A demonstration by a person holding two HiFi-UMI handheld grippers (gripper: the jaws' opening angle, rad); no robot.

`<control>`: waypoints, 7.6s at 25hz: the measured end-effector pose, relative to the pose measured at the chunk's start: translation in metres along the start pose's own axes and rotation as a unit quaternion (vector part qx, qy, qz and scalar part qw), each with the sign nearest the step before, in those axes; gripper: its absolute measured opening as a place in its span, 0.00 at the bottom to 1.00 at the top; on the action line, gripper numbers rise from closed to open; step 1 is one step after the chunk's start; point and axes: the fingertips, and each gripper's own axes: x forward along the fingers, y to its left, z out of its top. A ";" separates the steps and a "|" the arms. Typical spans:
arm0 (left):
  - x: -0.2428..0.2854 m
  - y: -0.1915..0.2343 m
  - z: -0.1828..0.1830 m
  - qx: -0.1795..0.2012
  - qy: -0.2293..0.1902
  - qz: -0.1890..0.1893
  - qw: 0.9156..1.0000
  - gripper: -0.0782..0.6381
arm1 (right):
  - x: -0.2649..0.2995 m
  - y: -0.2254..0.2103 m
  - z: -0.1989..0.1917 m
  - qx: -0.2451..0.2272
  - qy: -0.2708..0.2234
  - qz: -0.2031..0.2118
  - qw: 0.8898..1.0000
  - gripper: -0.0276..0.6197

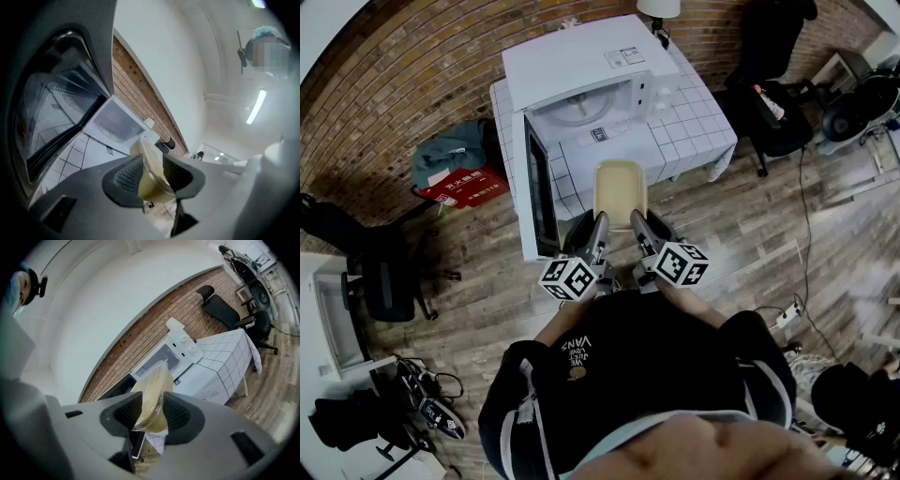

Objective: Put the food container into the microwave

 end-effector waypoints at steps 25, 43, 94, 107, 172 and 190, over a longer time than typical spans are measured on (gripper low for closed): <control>0.066 0.015 0.010 -0.008 -0.037 0.061 0.997 0.29 | 0.061 -0.033 0.051 -0.004 0.057 0.043 0.997 0.25; 0.133 0.022 0.011 -0.005 -0.070 0.113 0.991 0.29 | 0.110 -0.072 0.098 -0.015 0.105 0.090 0.990 0.25; 0.203 0.120 0.040 -0.035 -0.075 0.183 0.980 0.29 | 0.250 -0.094 0.110 -0.045 0.176 0.108 0.977 0.25; 0.214 0.157 0.044 -0.048 -0.059 0.188 0.979 0.29 | 0.286 -0.103 0.098 -0.045 0.186 0.091 0.977 0.25; 0.218 0.172 0.028 -0.002 0.018 0.211 0.977 0.33 | 0.291 -0.106 0.093 -0.080 0.196 0.080 0.974 0.20; 0.234 0.172 0.037 0.030 0.031 0.190 0.981 0.13 | 0.303 -0.101 0.080 -0.121 0.224 0.083 0.963 0.06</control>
